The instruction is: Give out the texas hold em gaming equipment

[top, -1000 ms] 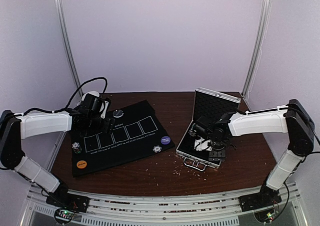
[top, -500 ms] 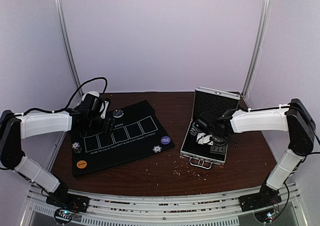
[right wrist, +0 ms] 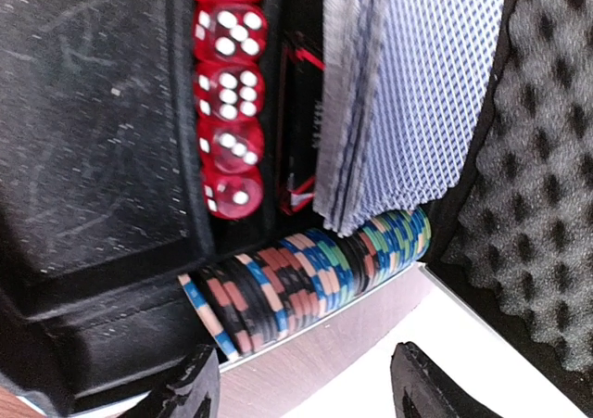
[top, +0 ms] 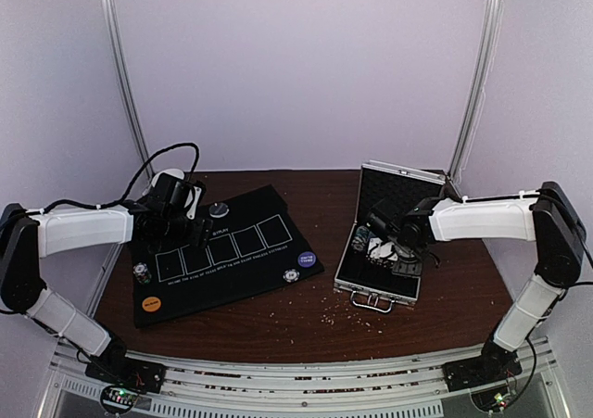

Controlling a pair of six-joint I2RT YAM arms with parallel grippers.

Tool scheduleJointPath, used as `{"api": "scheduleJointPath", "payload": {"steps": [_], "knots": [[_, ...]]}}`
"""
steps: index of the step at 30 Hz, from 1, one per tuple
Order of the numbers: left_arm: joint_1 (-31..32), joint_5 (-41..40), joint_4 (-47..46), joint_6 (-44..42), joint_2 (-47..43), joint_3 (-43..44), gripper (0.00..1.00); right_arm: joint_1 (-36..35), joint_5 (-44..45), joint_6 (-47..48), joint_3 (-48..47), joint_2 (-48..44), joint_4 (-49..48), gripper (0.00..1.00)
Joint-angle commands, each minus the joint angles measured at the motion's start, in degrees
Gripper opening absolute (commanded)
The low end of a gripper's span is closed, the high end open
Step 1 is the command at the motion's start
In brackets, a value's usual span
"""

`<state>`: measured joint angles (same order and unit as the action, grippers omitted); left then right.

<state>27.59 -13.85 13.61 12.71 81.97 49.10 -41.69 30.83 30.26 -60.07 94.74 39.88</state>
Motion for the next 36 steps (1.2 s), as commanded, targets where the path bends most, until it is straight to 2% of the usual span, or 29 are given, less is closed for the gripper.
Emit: {"api": "scheduleJointPath", "payload": {"steps": [1,9,22,31,36], "knots": [[0.0,0.6,-1.4,-0.9,0.3,-0.1,0.8,1.5,1.9,1.5,0.6,-1.5,-1.1,0.67],[0.0,0.8,-1.4,-1.0,0.3,-0.1,0.8,2.1,-3.2,2.9,2.9,0.3,-2.9,0.68],[0.0,0.9,-1.4,-1.1,0.6,-0.1,0.8,1.5,-14.9,-1.6,1.0,2.2,5.5,0.58],[0.1,1.4,-1.5,-1.2,1.0,0.1,0.8,1.4,-11.2,-2.7,0.6,1.5,5.6,0.54],[0.1,1.7,-1.5,-1.3,1.0,0.1,0.8,1.7,-3.9,-1.6,0.5,1.9,2.6,0.65]]}}
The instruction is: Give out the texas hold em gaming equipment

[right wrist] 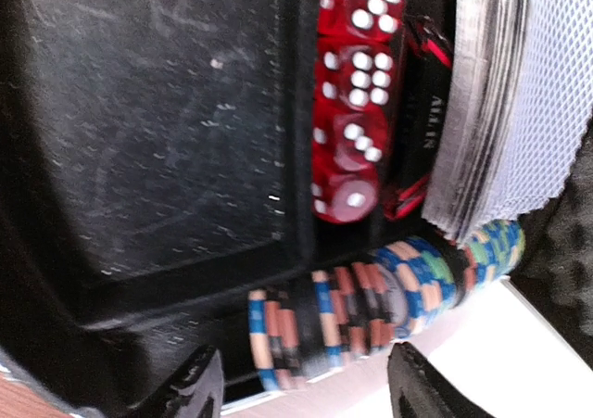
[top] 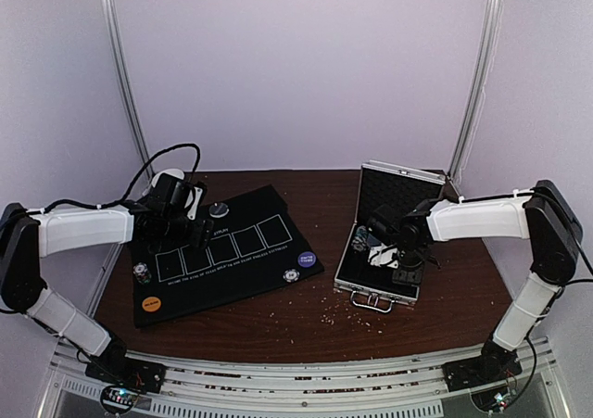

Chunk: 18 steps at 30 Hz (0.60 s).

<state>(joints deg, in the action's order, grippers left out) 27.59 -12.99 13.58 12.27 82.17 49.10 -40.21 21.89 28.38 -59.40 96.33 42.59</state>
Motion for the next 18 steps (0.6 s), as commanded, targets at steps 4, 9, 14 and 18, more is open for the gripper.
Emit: {"api": "scheduleJointPath", "payload": {"steps": [4,9,14,18], "knots": [[0.0,0.9,-1.3,-0.9,0.8,0.2,0.8,0.7,4.7,1.1,-0.4,-0.1,-2.9,0.77],[0.1,0.9,-1.3,-1.0,0.5,0.0,0.8,1.8,1.3,2.1,0.3,0.1,-5.3,0.77],[0.1,0.3,-1.3,-1.1,0.5,-0.1,0.8,2.1,-1.8,0.6,1.2,2.2,-2.6,0.7],[0.1,0.2,-1.3,-1.3,0.6,-0.1,0.8,2.1,-3.5,-2.0,0.9,2.3,0.5,0.64]]}}
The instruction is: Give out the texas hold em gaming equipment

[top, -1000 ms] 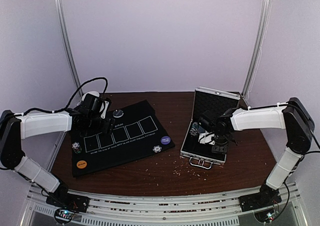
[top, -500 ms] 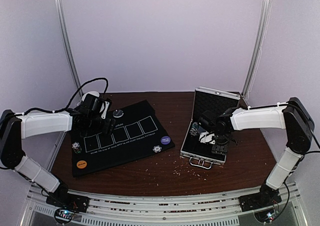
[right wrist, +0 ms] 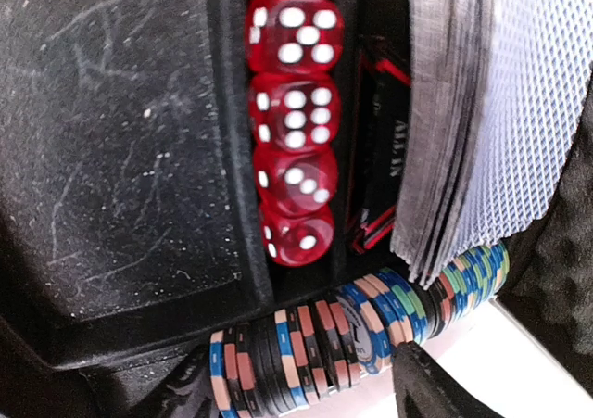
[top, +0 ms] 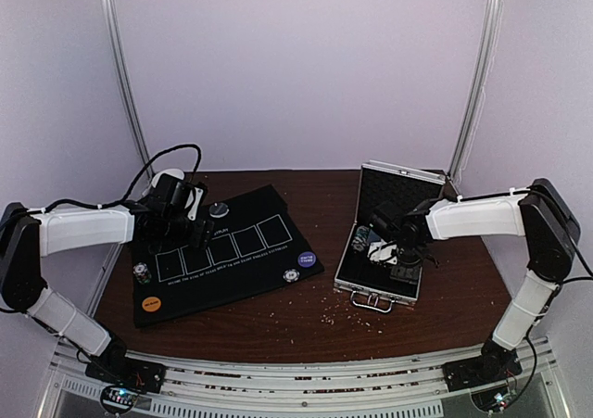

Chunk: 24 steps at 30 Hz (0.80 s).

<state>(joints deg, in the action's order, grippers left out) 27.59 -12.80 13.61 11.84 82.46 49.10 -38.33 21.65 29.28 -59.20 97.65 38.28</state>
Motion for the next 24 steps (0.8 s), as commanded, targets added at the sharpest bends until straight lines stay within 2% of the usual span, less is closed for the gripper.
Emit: {"api": "scheduleJointPath", "payload": {"steps": [1,7,12,18,24], "knots": [[0.1,-0.1,-1.3,-0.8,0.3,-0.1,0.8,0.2,-3.5,-3.2,0.9,0.8,5.4,0.63],[0.1,0.2,-1.3,-0.9,0.7,-0.1,0.8,-0.5,-4.8,-5.0,1.2,-0.8,7.1,0.55],[0.0,0.3,-1.3,-0.9,0.6,-0.1,0.8,-0.6,-5.0,-4.9,1.9,-0.9,7.4,0.55],[0.0,0.3,-1.2,-1.0,0.7,-0.1,0.8,-0.5,-4.5,-3.7,1.9,0.3,6.3,0.62],[0.1,0.3,-1.1,-1.0,0.7,-0.1,0.8,0.1,-4.2,-2.7,1.6,2.4,4.4,0.74]]}}
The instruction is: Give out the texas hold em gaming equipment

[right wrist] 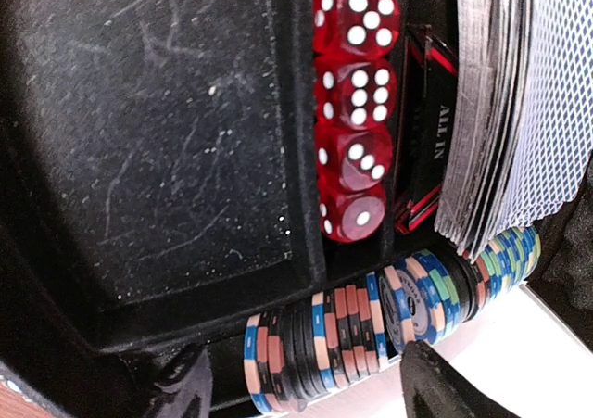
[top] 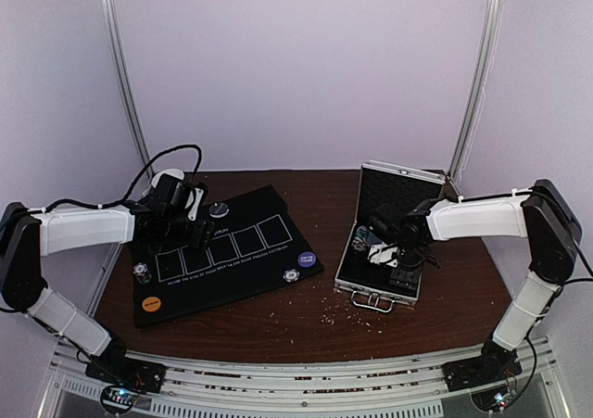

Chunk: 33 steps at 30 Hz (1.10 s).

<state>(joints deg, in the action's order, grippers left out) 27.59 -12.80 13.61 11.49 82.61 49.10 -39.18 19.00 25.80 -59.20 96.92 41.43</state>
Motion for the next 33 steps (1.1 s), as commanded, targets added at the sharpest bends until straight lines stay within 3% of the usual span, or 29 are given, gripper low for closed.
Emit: {"api": "scheduleJointPath", "payload": {"steps": [1,17,24,33], "knots": [[0.0,0.3,-1.1,-0.7,0.5,-0.1,0.8,1.1,-1.6,0.9,1.7,3.4,1.1,0.74],[0.1,0.0,-1.0,-0.8,0.8,-0.1,0.8,1.5,0.3,-1.5,0.8,1.9,2.3,0.82],[0.1,-0.1,-1.0,-0.8,0.7,-0.1,0.8,1.5,-3.4,-0.7,2.4,-1.2,2.2,0.79],[0.1,0.3,-0.9,-0.9,0.8,-0.1,0.8,1.6,-4.2,-1.1,1.9,2.9,3.4,0.76]]}}
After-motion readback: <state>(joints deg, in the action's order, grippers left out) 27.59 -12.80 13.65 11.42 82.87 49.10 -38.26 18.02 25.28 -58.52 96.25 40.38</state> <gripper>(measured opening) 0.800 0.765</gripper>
